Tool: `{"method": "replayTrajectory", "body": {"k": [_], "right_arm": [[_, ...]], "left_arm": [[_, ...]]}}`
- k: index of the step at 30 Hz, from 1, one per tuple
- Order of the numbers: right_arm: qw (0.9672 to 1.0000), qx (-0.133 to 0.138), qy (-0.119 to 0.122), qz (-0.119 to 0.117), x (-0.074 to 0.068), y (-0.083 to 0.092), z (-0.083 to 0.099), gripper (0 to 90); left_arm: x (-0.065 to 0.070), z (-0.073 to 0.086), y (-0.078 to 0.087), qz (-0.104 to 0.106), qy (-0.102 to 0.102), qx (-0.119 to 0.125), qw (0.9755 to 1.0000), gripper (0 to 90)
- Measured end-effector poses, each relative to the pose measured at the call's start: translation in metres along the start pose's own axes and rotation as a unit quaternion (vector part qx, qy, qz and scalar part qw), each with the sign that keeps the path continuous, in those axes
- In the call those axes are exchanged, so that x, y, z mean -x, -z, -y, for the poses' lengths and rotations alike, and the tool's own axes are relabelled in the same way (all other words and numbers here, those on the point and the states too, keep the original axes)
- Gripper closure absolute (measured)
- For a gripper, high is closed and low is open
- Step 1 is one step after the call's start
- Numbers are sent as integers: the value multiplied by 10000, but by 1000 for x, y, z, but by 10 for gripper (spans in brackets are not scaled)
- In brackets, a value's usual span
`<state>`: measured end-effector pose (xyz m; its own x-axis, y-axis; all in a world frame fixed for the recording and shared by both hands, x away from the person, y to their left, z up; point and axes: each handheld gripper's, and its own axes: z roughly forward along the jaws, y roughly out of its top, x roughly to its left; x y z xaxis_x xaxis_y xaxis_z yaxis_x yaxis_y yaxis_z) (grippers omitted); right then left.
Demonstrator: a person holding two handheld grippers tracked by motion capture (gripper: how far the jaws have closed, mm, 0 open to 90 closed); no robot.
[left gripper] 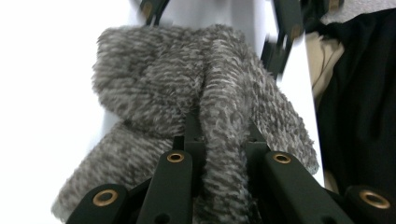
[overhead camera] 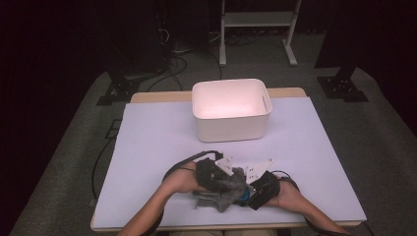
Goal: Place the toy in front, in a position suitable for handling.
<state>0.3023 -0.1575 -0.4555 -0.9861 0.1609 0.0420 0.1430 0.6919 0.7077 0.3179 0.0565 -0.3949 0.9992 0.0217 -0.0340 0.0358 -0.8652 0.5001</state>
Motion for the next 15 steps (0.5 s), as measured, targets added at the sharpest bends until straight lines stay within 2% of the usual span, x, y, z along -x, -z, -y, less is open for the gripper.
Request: {"method": "replayTrajectory", "body": {"k": [3, 4, 5, 6, 9, 10, 12, 14, 15], "right_arm": [[10000, -32, 59, -21, 1, 0, -1, 247], [10000, -54, 49, -27, 1, 0, -1, 246], [10000, -55, 61, -28, 2, 0, -1, 247], [10000, -63, 49, -31, 1, 0, -1, 246], [10000, -70, 35, -39, 1, 0, -2, 247], [10000, -76, 39, -38, 1, 0, -2, 247], [10000, -79, 43, -38, 1, 0, -2, 247], [9999, -105, 77, -47, 2, 0, -2, 248], [9999, -121, 84, -51, 2, 0, -3, 248]], "left_arm": [[-1, 30, 15, -153, 346, 93, 9992, 783], [-2, 38, 20, -204, 423, 116, 9988, 783], [-2, 38, 20, -204, 423, 116, 9988, 784], [-1, 51, 26, -269, 565, 130, 9980, 784], [0, 61, 31, -351, 660, 90, 9972, 783], [0, 70, 36, -493, 746, -41, 9960, 783], [-1, 74, 39, -519, 797, -23, 9955, 782], [-2, 88, 51, -689, 961, -22, 9930, 783], [-2, 88, 51, -689, 961, -22, 9930, 782]]}}
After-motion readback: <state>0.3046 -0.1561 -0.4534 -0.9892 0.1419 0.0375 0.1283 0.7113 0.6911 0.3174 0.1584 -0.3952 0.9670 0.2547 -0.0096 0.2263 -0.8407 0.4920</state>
